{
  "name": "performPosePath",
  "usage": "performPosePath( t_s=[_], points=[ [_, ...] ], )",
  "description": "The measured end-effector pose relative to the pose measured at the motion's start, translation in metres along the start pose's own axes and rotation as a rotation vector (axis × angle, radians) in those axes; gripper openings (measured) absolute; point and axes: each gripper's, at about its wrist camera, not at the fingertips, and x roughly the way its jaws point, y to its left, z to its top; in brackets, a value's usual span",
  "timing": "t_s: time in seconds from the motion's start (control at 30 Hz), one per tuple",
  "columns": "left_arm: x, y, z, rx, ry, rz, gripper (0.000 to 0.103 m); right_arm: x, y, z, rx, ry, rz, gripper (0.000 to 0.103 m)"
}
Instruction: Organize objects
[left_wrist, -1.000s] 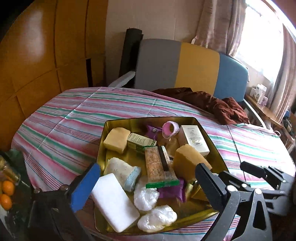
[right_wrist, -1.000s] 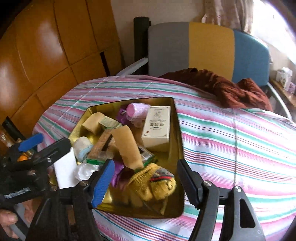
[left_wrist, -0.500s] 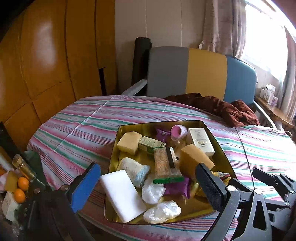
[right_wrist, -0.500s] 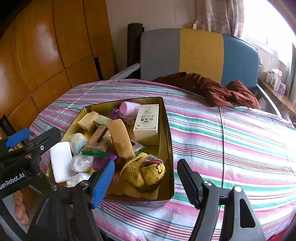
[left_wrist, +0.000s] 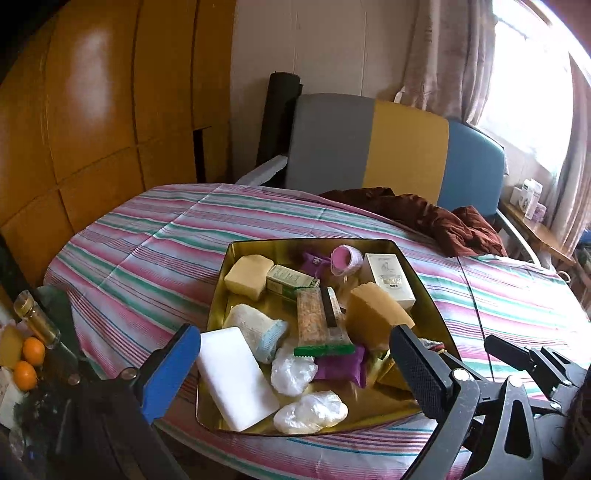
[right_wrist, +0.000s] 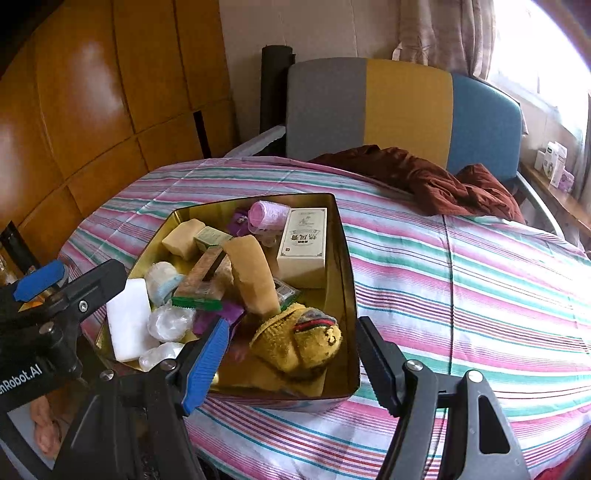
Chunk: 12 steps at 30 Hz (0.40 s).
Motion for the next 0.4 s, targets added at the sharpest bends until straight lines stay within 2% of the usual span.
performPosePath(
  t_s=[0.17, 0.3, 0.4],
  points=[
    [0.0013, 0.0021, -0.0015, -0.01, -0.006, -0.001, 0.102, 0.0024, 0.0007, -0.0006, 0.0, 0.008, 0.0, 0.071],
    [0.0005, 0.0017, -0.0025, 0.0, -0.016, 0.007, 0.098, 0.0048, 0.0018, -0.0013, -0.002, 0.016, 0.0, 0.071],
    [0.0016, 0.0027, -0.0021, -0.006, -0.012, 0.003, 0.099, 0.0051, 0.0017, -0.0011, -0.002, 0.015, 0.0, 0.071]
  ],
)
